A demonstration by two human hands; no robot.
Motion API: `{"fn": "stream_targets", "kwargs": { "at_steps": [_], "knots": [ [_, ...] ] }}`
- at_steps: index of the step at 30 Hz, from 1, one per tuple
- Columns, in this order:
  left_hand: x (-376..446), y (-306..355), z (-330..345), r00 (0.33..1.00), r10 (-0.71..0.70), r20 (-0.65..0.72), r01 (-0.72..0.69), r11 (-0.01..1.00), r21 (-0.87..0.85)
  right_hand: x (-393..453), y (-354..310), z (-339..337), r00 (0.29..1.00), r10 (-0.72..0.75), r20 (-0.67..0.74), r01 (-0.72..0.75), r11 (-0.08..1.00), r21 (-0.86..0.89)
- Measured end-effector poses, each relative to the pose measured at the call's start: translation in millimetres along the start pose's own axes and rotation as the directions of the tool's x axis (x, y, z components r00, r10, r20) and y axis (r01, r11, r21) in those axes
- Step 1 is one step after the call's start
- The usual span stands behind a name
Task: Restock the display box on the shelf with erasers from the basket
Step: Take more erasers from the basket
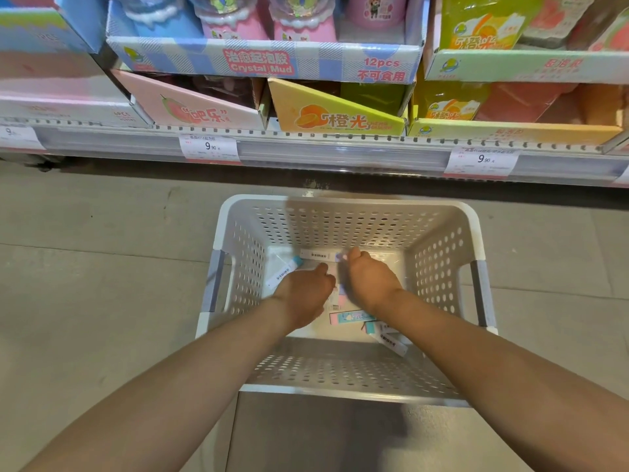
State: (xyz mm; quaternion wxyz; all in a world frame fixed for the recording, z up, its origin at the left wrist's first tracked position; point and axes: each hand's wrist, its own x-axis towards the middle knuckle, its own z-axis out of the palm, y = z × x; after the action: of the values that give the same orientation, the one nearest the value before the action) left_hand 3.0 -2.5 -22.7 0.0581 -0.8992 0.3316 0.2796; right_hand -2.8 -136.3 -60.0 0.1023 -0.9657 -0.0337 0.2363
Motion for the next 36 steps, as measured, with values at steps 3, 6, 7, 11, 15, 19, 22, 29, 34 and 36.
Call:
{"fn": "stream_targets", "kwargs": {
  "at_steps": [3,6,7,11,15,19,22,29,34,36],
  "knots": [
    [2.4,2.4,3.0,0.999,0.043,-0.025,-0.041,0.996,0.081,1.2,-4.7,-9.6,0.995,-0.080,-0.062,0.081,0.996,0.027],
    [4.6,1.3,4.9,0.999,0.039,-0.037,-0.036,0.996,0.079,3.8,-9.3,-15.3,0.979,-0.192,-0.069,0.189,0.981,-0.041],
    [4.9,0.6,5.1,0.999,0.026,-0.019,-0.025,0.998,0.064,4.0,-9.9,-15.4,0.974,-0.218,-0.065,0.215,0.975,-0.054],
    [2.7,-3.6,5.4,0.995,-0.046,0.091,0.044,0.999,0.018,5.9,-11.9,-15.5,0.963,-0.266,-0.045,0.261,0.961,-0.095],
    [2.0,-2.6,4.8,0.990,-0.078,0.121,0.072,0.996,0.059,11.0,-19.2,-15.7,0.975,-0.220,-0.014,0.218,0.970,-0.108],
    [2.2,-1.7,7.2,0.987,-0.093,0.131,0.080,0.992,0.102,11.4,-25.7,-21.8,0.982,-0.180,0.049,0.185,0.975,-0.120],
    [4.6,-6.2,12.6,0.984,-0.105,0.142,0.090,0.990,0.110,10.9,-30.7,-22.2,0.985,-0.145,0.093,0.158,0.974,-0.162],
    [-0.7,-11.5,6.9,0.974,-0.122,0.189,0.137,0.988,-0.070,9.4,-25.4,-27.8,0.973,-0.164,0.164,0.185,0.975,-0.123],
    [-9.4,-15.6,-9.6,0.966,-0.110,0.233,0.177,0.942,-0.286,4.3,-15.8,-44.9,0.973,-0.138,0.186,0.127,0.989,0.069],
    [-16.7,-16.7,-22.5,0.972,-0.102,0.212,0.173,0.922,-0.347,-2.0,-15.0,-60.7,0.976,-0.138,0.170,0.113,0.982,0.149]
  ]
}}
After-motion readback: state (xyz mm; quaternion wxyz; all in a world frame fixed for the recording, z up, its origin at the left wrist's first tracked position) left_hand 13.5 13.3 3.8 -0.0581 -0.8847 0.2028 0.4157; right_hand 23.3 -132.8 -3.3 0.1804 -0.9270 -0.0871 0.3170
